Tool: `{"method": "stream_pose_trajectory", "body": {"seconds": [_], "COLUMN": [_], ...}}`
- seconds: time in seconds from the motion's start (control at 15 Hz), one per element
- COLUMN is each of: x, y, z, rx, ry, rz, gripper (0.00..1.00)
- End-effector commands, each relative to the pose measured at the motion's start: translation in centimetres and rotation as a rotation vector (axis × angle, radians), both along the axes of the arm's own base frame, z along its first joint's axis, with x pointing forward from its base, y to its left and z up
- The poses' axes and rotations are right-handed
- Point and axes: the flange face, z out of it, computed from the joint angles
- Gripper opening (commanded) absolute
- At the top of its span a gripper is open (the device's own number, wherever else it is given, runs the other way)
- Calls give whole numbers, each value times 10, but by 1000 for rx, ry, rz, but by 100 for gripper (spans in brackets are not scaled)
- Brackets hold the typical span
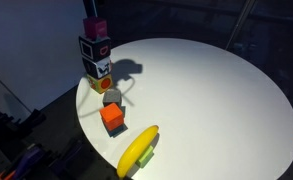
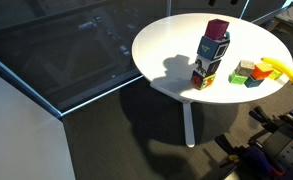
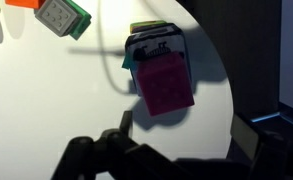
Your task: Pick up the pink block and put it on the orange block
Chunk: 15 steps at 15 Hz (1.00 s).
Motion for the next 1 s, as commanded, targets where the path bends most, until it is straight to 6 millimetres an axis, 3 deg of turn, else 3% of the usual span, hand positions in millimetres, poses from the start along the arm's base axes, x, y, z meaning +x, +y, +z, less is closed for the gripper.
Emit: {"method": "stream_pose_trajectory", "body": {"seconds": [0.0,0.93], "x": [17,13], "y": [1,-1], "z": [-1,-20], "rx": [-4,3], "ry": [37,86], "rz": [37,180], "gripper": [100,100]}}
